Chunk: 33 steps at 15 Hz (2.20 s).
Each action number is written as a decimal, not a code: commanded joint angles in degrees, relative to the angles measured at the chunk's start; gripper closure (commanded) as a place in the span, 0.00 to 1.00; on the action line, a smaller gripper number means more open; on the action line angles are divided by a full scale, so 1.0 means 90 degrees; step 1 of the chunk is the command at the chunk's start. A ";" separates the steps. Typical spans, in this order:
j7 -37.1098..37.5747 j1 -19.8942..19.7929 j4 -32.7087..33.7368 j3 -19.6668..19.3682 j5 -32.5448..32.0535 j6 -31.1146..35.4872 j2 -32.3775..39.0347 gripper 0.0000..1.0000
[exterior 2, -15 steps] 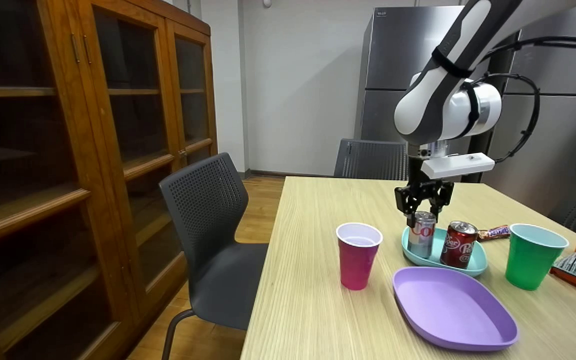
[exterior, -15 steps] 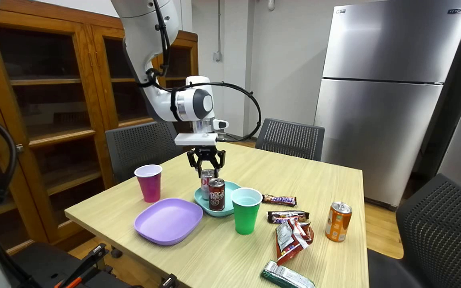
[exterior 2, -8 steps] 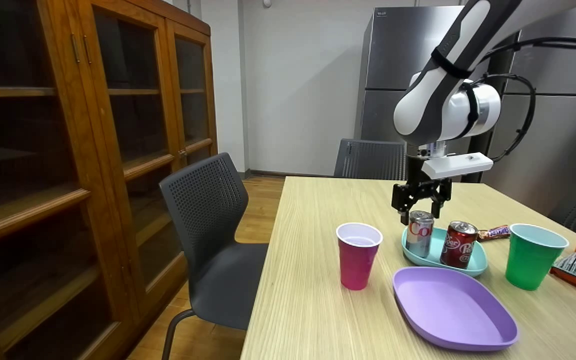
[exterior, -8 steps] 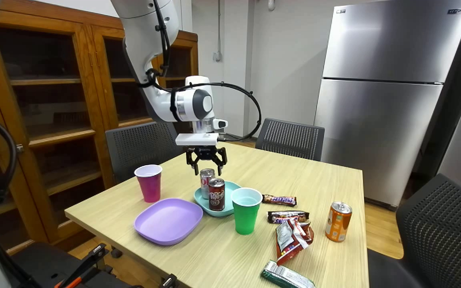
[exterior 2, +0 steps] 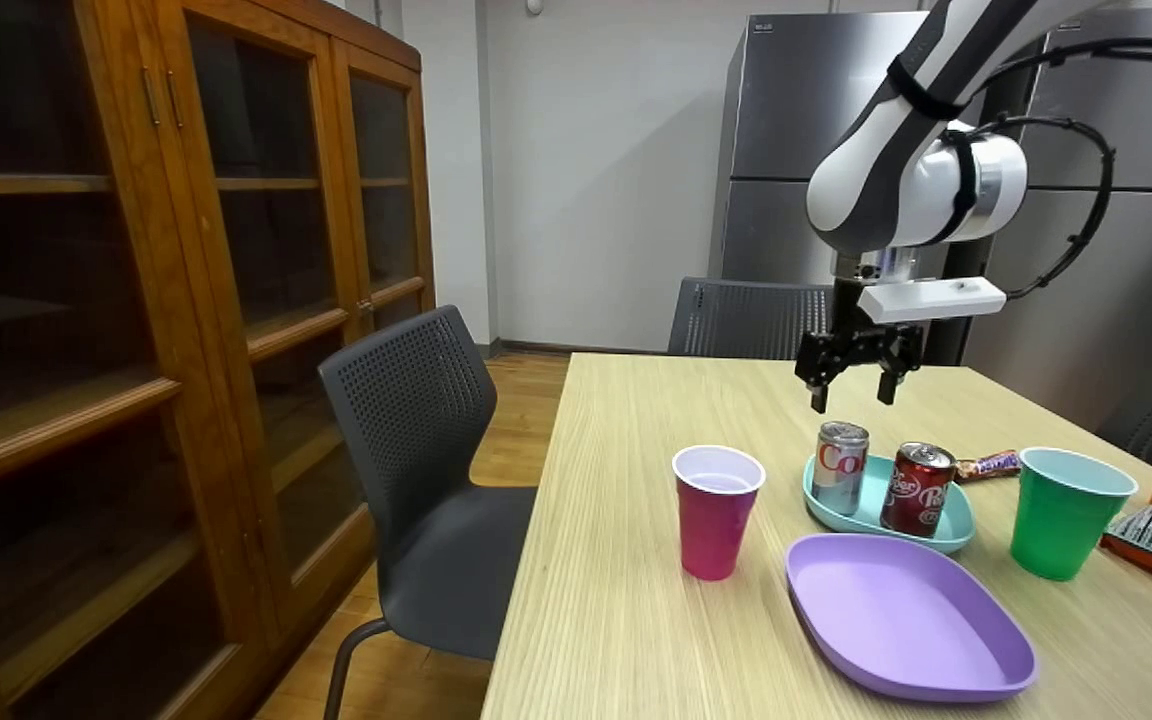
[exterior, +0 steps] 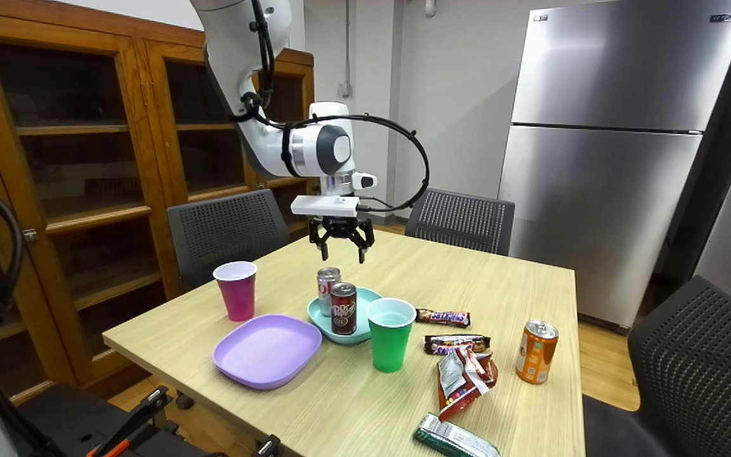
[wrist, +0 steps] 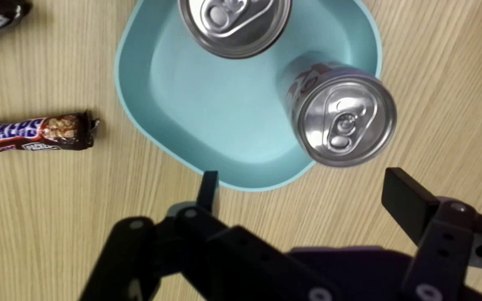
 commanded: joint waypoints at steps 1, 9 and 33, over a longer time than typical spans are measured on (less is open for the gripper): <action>0.0225 -0.0242 0.0158 0.0002 0.0322 -0.0286 -0.0255 0.00; 0.1920 -0.0279 0.0485 -0.0667 0.0590 -0.0233 -0.0164 0.00; 0.3264 -0.0420 0.1056 -0.1202 0.0732 -0.0194 0.0550 0.00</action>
